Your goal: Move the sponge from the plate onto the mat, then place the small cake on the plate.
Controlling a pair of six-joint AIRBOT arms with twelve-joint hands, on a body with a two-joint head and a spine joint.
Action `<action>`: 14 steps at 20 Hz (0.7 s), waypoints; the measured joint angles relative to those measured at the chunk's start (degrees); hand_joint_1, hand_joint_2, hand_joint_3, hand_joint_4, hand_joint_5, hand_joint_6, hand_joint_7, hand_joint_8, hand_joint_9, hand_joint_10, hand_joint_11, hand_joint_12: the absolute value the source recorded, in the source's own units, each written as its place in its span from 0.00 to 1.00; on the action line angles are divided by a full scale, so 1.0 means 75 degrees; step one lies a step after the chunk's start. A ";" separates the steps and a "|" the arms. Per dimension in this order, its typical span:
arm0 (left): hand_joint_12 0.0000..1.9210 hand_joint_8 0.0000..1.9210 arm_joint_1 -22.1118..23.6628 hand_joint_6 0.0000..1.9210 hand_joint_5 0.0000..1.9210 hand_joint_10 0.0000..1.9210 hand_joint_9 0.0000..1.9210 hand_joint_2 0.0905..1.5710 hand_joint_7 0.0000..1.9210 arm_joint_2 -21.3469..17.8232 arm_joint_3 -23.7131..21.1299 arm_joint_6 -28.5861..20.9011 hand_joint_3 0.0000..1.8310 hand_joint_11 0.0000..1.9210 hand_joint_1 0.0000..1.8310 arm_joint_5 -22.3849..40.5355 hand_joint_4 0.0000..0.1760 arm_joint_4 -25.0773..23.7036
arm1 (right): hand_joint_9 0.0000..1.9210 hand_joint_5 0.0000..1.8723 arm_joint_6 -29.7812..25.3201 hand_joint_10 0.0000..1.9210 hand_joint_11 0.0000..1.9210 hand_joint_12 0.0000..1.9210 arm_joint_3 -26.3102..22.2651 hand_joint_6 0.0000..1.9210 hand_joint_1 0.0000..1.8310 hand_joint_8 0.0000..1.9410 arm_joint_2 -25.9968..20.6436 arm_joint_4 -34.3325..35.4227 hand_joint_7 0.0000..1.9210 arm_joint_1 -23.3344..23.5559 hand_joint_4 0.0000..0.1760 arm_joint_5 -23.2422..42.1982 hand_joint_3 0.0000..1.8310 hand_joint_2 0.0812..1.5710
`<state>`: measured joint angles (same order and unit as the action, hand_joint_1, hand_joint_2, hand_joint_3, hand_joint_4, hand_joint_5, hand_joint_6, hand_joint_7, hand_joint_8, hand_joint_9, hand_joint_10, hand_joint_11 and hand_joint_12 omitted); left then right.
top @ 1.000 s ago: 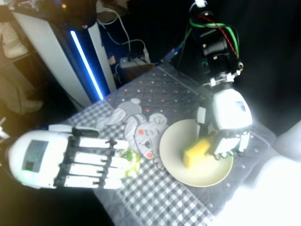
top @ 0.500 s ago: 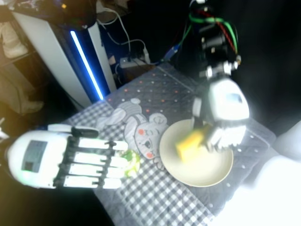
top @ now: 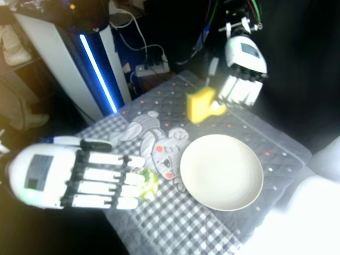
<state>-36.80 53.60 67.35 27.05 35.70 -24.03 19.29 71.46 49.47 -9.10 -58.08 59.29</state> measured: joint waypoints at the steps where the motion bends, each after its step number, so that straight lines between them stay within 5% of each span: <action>1: 0.79 0.65 -0.0210 0.09 0.68 0.69 0.59 0.65 0.52 -0.0058 -0.0099 -0.0125 0.00 0.58 0.70 0.0061 0.00 -0.0026 | 0.14 0.24 0.0000 0.00 0.15 0.01 0.0000 0.00 0.36 0.00 -0.0009 0.0023 0.15 0.0000 0.54 -0.0006 0.00 0.75; 3: 0.79 0.66 -0.0577 0.03 0.68 0.69 0.58 0.67 0.51 -0.0099 -0.0242 -0.0157 0.00 0.58 0.70 0.0189 0.00 0.0181 | 0.15 0.25 0.0000 0.00 0.16 0.01 0.0000 0.00 0.38 0.00 -0.0015 0.0044 0.16 0.0000 0.45 0.0000 0.00 0.75; 7: 0.78 0.66 -0.1533 0.03 0.68 0.67 0.50 0.67 0.50 0.0020 -0.0326 -0.0399 0.00 0.49 0.70 0.0192 0.00 0.0490 | 0.16 0.24 0.0003 0.00 0.17 0.02 0.0000 0.00 0.35 0.00 -0.0015 0.0038 0.16 0.0000 0.58 0.0000 0.00 0.75; 8: 0.77 0.65 -0.1547 0.12 0.64 0.65 0.49 0.68 0.50 0.0023 -0.0326 -0.0411 0.00 0.47 0.70 0.0157 0.00 0.0525 | 0.16 0.24 0.0000 0.00 0.17 0.01 0.0000 0.00 0.34 0.00 -0.0015 0.0035 0.16 0.0000 0.60 -0.0003 0.00 0.75; 9: 0.68 0.57 -0.1600 0.21 0.61 0.50 0.48 0.66 0.55 0.0023 -0.0323 -0.0411 0.01 0.41 0.70 0.0230 0.00 0.0650 | 0.14 0.25 0.0000 0.00 0.15 0.01 0.0000 0.00 0.34 0.00 -0.0015 0.0032 0.16 -0.0003 0.57 -0.0006 0.00 0.75; 10: 0.66 0.31 -0.1603 0.07 0.52 0.43 0.43 0.60 0.48 0.0020 -0.0323 -0.0411 0.00 0.32 0.66 0.0227 0.00 0.0676 | 0.14 0.24 0.0000 0.00 0.15 0.01 0.0000 0.00 0.35 0.00 -0.0012 0.0032 0.15 0.0000 0.54 0.0003 0.00 0.76; 11: 0.66 0.16 -0.1609 0.01 0.50 0.41 0.39 0.59 0.47 0.0020 -0.0323 -0.0414 0.00 0.24 0.63 0.0221 0.00 0.0664 | 0.14 0.25 0.0003 0.00 0.15 0.01 0.0000 0.00 0.37 0.00 -0.0015 0.0044 0.15 -0.0003 0.58 -0.0006 0.00 0.75; 13: 0.65 0.04 -0.1609 0.00 0.44 0.34 0.33 0.60 0.44 0.0020 -0.0323 -0.0414 0.00 0.09 0.55 0.0236 0.00 0.0659 | 0.15 0.25 0.0003 0.00 0.16 0.01 0.0000 0.00 0.35 0.00 -0.0015 0.0035 0.16 0.0000 0.70 -0.0003 0.00 0.74; 14: 0.67 0.02 -0.1609 0.00 0.43 0.34 0.32 0.58 0.44 0.0020 -0.0323 -0.0414 0.00 0.04 0.53 0.0251 0.00 0.0685 | 0.15 0.25 0.0000 0.00 0.17 0.01 0.0000 0.00 0.36 0.00 -0.0015 0.0038 0.16 -0.0003 0.66 -0.0003 0.00 0.74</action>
<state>-48.86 53.76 64.93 23.94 37.58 -18.90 19.29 71.46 49.36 -8.82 -58.11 59.27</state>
